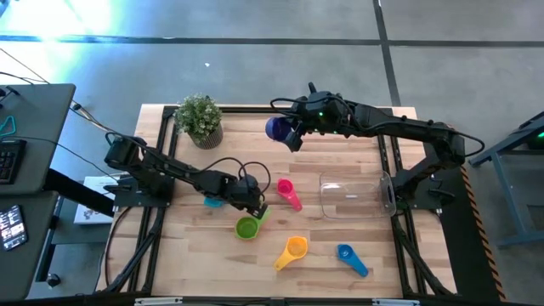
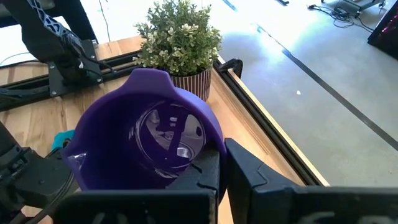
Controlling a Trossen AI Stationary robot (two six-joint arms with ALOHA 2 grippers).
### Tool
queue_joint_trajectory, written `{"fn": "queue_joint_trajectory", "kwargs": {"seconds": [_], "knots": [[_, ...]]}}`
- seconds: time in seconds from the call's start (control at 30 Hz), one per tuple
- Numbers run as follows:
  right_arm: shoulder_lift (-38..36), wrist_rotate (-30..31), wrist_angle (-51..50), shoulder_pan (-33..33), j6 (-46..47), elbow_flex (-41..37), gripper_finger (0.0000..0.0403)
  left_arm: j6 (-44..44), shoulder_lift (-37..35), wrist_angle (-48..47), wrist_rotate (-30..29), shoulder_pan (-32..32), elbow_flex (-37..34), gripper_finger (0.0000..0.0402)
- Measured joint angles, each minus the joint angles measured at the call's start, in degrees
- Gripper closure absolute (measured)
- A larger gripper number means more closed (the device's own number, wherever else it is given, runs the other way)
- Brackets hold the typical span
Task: Nest measuring cups in basket
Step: Stack the purple measuring cup on top of the green measuring cup
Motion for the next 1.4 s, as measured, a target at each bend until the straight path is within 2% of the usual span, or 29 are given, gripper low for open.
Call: {"fn": "queue_joint_trajectory", "kwargs": {"seconds": [0.33, 0.5, 0.8, 1.23, 1.4], "knots": [[0.02, 0.04, 0.2, 0.0, 0.42, 0.0, 0.0402, 0.15, 0.0, 0.41, 0.09, -1.46, 0.0, 0.0287], [0.02, 0.04, 0.21, 0.0, 0.55, 0.0, 0.0402, 2.67, 0.02, 4.11, 0.28, -1.7, -0.01, 0.0287], [0.02, 0.09, 0.22, 0.0, 1.92, 0.0, 0.0402, 3.43, 0.02, 5.32, 3.3, -2.54, 0.0, 0.0287], [0.04, 0.09, 0.07, 0.0, 2.08, 0.0, 0.0402, 4.54, -0.57, 6.43, -0.52, -2.23, 0.62, 0.0287], [0.04, 0.09, -0.26, 0.0, 2.49, 0.0, 0.0402, 6.01, -0.55, 2.33, -1.09, -1.02, 0.61, 0.0287]]}}
